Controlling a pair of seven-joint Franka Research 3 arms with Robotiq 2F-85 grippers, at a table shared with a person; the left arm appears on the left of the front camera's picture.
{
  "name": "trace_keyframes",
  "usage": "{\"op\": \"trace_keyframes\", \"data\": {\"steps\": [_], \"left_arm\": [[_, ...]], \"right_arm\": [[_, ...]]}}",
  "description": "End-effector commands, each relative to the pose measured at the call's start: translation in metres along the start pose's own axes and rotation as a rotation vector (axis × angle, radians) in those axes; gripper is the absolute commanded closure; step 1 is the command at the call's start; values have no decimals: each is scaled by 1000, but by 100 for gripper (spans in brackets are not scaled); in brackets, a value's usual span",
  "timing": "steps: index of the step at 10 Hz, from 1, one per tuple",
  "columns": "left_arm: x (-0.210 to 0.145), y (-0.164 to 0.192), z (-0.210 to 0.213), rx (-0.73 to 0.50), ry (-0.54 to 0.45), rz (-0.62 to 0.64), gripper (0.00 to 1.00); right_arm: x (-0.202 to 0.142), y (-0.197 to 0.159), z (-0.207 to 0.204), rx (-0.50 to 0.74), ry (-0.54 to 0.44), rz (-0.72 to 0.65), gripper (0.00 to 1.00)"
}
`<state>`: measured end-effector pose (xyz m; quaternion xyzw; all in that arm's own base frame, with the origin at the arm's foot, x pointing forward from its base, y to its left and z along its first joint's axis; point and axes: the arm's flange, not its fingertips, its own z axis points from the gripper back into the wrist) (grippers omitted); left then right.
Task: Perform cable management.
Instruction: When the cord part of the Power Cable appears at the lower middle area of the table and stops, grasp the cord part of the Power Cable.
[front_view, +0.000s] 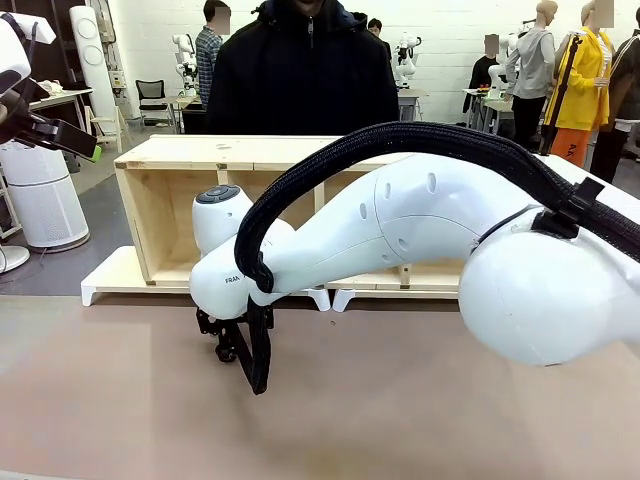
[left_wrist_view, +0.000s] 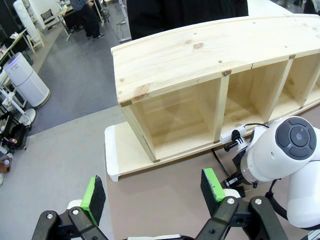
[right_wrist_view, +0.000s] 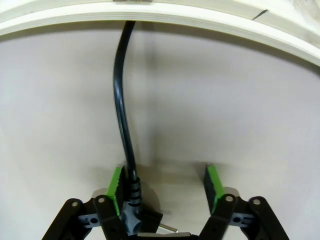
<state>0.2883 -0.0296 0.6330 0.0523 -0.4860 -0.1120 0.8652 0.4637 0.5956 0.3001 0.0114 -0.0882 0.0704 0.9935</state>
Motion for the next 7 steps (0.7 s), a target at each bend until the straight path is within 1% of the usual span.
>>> {"op": "trace_keyframes", "data": {"steps": [1,2,3,4,5,6,7], "left_arm": [[1,0,-2,4,-9,0,0],[1,0,-2,4,-9,0,0],[1,0,-2,4,-9,0,0],[1,0,-2,4,-9,0,0],[1,0,-2,4,-9,0,0],[1,0,-2,4,-9,0,0],[1,0,-2,4,-9,0,0]], "right_arm": [[8,10,-1,-25,-11,12,42],[7,10,-2,-27,-7,19,58],[8,10,-2,-25,-6,23,62],[10,10,-1,-19,-5,23,77],[9,10,-1,-17,-3,28,81],[8,10,-2,-18,-2,31,97],[9,11,-2,-17,-1,31,100]]}}
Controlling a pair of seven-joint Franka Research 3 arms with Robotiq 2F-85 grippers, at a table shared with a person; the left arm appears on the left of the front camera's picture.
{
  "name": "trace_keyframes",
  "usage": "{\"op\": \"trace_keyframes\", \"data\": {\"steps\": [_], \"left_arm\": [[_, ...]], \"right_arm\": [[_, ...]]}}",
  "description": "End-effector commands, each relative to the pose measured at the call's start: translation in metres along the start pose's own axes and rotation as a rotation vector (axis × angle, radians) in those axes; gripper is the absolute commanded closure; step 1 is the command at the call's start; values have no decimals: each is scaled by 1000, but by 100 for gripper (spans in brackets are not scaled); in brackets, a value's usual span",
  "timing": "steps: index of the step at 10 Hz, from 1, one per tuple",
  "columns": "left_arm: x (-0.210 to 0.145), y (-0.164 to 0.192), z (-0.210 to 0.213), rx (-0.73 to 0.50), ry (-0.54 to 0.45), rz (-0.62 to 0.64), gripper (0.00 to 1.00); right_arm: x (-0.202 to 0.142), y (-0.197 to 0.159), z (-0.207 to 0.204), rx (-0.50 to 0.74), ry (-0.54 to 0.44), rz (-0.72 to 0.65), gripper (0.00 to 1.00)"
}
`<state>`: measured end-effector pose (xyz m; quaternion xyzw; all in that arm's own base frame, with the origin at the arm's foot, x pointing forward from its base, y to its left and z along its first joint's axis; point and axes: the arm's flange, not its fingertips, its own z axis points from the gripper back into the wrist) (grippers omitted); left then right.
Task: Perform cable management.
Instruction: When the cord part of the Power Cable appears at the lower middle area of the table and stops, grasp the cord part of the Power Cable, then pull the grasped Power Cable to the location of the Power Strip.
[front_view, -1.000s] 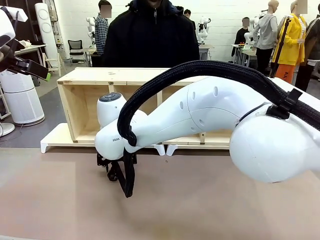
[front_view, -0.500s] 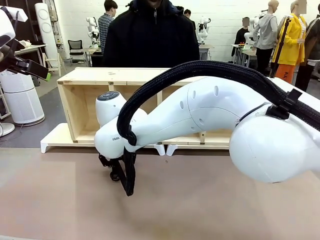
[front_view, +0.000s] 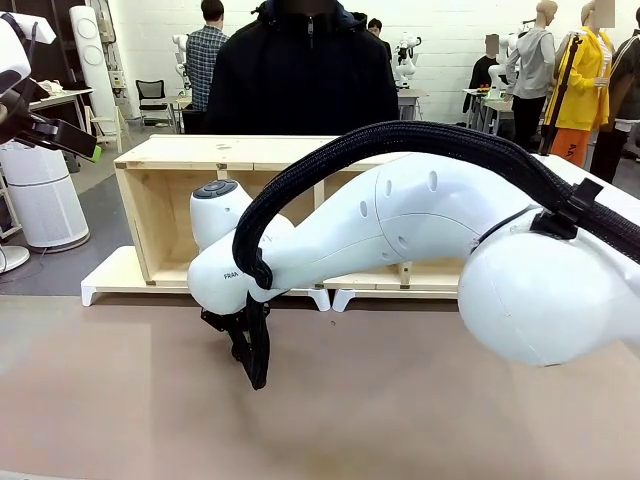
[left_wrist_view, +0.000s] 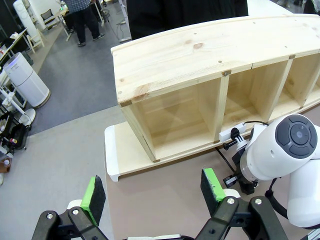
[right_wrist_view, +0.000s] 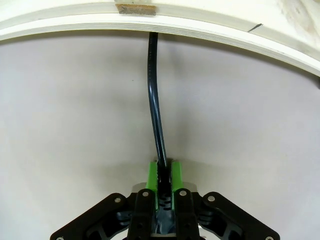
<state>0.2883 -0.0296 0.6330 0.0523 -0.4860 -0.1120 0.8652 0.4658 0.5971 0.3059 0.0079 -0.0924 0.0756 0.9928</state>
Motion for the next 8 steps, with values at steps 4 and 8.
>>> {"op": "trace_keyframes", "data": {"steps": [4,8], "left_arm": [[1,0,-2,4,-9,0,0],[1,0,-2,4,-9,0,0]], "right_arm": [[9,10,-7,22,20,36,100],[0,0,0,-1,1,6,100]]}}
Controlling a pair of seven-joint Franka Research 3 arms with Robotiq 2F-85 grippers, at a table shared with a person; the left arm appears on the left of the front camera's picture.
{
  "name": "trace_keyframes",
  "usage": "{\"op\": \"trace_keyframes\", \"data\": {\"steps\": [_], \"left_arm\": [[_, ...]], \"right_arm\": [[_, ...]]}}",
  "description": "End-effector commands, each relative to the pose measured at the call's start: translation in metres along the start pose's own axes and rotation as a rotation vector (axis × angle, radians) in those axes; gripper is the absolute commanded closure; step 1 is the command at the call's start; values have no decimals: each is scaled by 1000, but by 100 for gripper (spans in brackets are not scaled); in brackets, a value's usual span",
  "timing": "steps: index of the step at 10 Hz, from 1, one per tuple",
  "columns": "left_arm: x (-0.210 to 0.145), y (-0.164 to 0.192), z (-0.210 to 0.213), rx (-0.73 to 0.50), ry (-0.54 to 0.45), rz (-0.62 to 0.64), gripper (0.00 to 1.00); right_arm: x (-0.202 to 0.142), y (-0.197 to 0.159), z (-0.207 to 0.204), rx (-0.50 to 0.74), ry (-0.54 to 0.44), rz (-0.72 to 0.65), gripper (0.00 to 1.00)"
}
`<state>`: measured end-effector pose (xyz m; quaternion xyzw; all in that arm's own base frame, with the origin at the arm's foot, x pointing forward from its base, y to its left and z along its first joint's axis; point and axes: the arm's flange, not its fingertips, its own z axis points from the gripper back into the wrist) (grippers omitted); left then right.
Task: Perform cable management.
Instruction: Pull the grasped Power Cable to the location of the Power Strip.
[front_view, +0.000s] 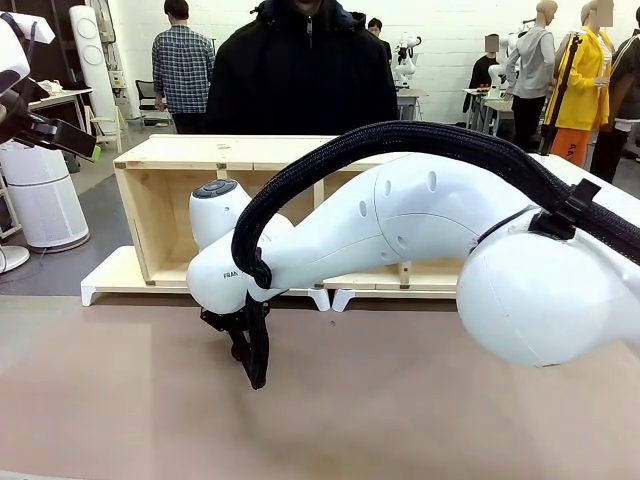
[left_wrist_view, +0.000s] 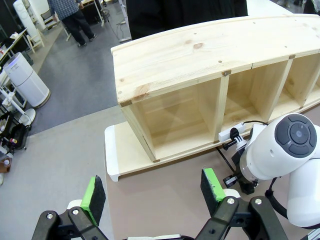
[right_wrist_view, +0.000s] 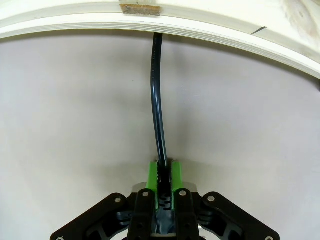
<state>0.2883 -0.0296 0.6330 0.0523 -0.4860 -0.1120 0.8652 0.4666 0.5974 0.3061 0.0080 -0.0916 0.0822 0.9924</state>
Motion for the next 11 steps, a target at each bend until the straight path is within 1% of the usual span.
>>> {"op": "trace_keyframes", "data": {"steps": [1,5,6,7,9,11], "left_arm": [[1,0,-2,4,-9,0,0],[1,0,-2,4,-9,0,0],[1,0,-2,4,-9,0,0],[1,0,-2,4,-9,0,0],[1,0,-2,4,-9,0,0],[1,0,-2,4,-9,0,0]], "right_arm": [[-1,0,0,-2,-1,-7,100],[-1,0,0,-2,-1,-7,100],[0,0,0,0,0,0,88],[-17,0,3,-25,14,15,88],[-59,-8,9,-23,35,44,88],[-104,-27,21,-5,28,12,88]]}}
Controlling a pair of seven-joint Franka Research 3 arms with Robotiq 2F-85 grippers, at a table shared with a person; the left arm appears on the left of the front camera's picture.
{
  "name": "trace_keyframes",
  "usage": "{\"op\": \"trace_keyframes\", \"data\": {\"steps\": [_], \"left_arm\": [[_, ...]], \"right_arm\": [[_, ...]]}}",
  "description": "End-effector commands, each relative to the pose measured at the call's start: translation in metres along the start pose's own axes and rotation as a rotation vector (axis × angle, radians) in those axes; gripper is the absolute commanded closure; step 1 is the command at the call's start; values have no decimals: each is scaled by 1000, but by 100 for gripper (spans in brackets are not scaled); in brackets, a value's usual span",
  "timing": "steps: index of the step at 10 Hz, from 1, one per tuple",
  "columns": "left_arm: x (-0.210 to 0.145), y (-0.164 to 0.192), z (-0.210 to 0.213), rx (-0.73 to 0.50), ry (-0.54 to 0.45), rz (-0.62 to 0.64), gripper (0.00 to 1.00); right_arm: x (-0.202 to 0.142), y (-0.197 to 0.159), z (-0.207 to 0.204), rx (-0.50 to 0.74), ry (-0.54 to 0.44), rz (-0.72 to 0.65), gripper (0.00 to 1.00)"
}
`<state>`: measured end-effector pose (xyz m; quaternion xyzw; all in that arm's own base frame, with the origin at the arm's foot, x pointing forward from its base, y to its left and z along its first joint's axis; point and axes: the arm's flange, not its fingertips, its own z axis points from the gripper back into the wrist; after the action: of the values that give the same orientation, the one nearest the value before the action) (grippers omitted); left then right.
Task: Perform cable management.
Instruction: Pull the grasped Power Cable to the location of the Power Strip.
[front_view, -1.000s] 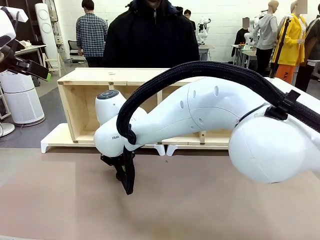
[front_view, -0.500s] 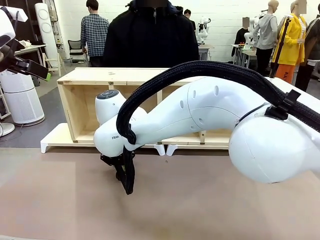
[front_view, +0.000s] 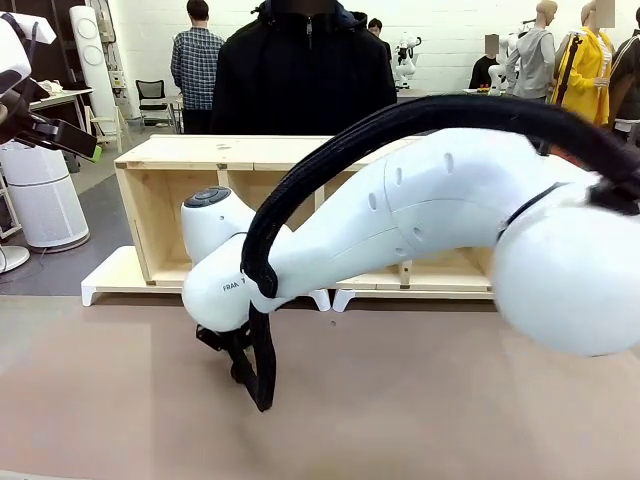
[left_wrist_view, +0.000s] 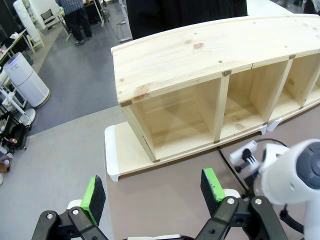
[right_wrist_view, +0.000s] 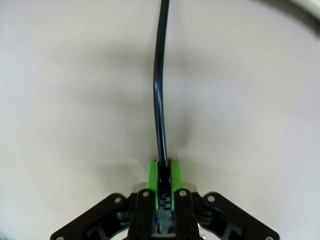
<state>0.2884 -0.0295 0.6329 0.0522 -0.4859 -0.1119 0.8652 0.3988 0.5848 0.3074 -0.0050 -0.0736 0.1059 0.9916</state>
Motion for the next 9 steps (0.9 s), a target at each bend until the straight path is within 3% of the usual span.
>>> {"op": "trace_keyframes", "data": {"steps": [1,4,9], "left_arm": [[1,0,-1,4,-10,0,0],[1,0,-1,4,-10,0,0],[1,0,-1,4,-10,0,0]], "right_arm": [[-60,-34,8,13,-24,-64,88],[-109,-76,15,52,-99,-173,88],[-131,-131,20,84,-140,-266,88]]}}
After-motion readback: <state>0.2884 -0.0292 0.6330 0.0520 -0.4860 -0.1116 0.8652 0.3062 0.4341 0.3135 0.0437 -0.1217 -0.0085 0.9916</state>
